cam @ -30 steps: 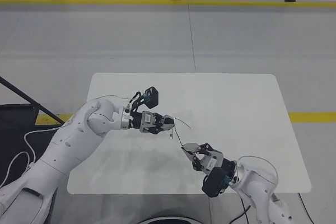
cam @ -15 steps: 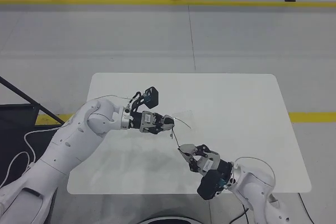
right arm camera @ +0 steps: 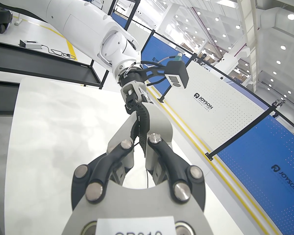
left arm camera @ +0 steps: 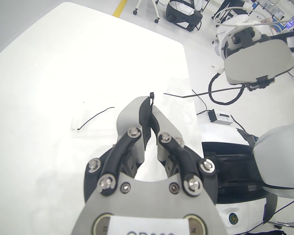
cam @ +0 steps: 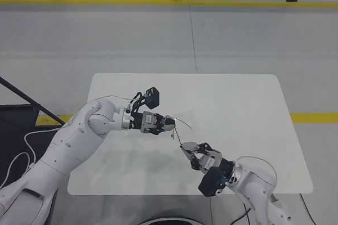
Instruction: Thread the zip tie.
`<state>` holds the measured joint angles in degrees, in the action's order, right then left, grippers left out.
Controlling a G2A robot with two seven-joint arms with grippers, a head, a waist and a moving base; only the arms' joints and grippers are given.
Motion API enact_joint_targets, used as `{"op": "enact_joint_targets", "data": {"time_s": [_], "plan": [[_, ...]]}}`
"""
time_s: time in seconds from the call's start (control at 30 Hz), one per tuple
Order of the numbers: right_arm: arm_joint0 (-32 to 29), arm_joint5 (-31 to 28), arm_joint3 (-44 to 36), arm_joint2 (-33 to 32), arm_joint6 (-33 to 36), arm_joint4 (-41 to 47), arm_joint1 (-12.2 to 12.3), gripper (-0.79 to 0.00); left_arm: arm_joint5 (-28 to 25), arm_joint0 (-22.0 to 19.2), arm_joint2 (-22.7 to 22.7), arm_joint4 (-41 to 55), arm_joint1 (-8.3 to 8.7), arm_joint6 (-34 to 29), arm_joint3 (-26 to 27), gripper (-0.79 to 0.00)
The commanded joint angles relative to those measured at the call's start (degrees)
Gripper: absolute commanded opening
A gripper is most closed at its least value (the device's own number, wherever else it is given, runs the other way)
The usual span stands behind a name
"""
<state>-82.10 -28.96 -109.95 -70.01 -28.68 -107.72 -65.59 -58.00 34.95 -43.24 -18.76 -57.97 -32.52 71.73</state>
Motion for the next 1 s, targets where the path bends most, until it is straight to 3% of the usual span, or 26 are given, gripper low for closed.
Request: {"op": "enact_joint_targets", "data": {"time_s": [0.0, 0.97], "plan": [[0.1, 0.1, 0.1, 0.2, 0.1, 0.1, 0.0, -0.785, 0.0, 0.0, 0.0, 0.0, 0.00, 0.0, 0.0, -0.785], [2.0, 1.0, 1.4, 1.5, 1.1, 2.2, 0.4, -0.785, 0.0, 0.0, 0.0, 0.0, 0.00, 0.0, 0.0, -0.785]]}}
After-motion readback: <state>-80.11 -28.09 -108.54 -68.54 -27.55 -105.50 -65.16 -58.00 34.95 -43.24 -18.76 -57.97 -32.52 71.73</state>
